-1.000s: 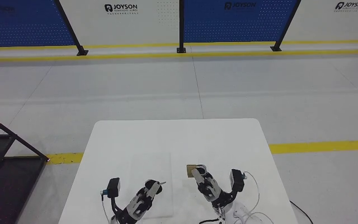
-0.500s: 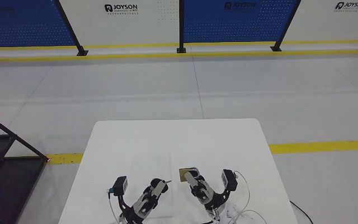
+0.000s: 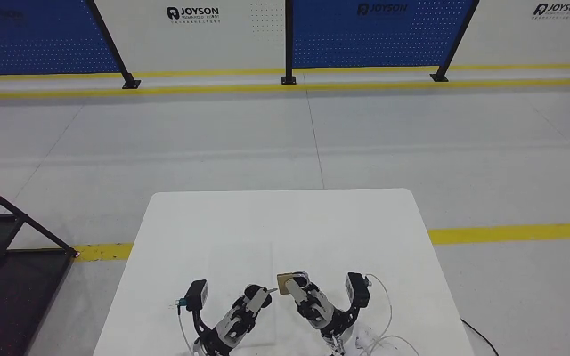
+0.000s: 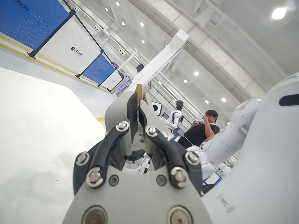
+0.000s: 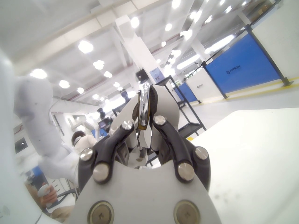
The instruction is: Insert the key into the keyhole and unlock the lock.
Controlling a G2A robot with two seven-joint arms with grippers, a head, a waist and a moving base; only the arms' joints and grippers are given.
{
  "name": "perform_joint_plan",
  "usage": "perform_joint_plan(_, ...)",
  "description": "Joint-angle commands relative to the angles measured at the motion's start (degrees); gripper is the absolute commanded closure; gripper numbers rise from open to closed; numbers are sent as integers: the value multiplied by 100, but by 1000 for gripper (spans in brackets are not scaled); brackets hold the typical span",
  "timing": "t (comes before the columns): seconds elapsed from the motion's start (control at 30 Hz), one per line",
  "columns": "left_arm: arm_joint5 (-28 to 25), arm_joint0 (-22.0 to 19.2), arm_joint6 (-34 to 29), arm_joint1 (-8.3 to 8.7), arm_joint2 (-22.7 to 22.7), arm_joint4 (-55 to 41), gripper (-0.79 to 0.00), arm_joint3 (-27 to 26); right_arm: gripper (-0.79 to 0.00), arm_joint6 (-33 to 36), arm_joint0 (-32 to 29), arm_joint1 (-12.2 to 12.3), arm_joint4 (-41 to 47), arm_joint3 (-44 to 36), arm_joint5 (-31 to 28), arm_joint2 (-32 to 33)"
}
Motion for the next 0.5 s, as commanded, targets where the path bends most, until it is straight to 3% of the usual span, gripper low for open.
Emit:
perform_joint_plan(0.0, -4, -1, -3, 0, 1, -12, 0, -5, 0, 8, 6, -7, -24, 15, -8, -6)
perform_joint_plan(0.47, -31, 1, 20, -7, -12, -18, 0, 6, 0, 103, 1, -41, -82, 23, -103, 13)
